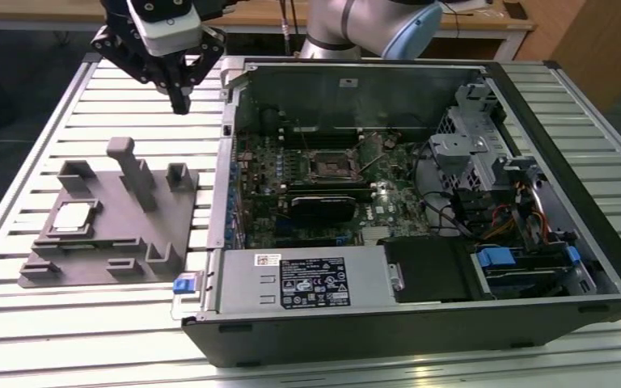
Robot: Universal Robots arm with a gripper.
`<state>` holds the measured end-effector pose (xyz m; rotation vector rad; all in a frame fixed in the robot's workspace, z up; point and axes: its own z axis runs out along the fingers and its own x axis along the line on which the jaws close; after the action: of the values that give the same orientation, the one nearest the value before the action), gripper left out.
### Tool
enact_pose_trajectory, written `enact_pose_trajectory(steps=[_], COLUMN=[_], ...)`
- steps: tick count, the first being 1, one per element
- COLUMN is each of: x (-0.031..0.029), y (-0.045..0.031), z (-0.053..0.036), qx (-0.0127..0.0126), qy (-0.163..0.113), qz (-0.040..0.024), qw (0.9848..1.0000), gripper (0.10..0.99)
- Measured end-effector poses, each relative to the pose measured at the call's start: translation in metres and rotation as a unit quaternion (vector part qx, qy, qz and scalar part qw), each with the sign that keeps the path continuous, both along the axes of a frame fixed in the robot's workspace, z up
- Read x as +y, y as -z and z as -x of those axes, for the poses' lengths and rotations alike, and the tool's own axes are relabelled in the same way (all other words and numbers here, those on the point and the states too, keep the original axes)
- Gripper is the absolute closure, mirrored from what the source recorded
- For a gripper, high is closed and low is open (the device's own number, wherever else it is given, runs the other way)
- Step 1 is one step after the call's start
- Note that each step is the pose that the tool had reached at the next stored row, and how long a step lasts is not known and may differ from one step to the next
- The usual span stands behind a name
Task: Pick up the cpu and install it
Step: 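Reach for the cpu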
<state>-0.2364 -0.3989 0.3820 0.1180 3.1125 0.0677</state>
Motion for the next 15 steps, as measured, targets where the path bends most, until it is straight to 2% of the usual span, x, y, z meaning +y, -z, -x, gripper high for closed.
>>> enact_pose_trajectory(steps=[15], x=[0.0000], y=[0.0009], z=[0.0103], qx=[0.0000], qy=[0.000], qz=[0.0000], qw=[1.0000], gripper=[0.980])
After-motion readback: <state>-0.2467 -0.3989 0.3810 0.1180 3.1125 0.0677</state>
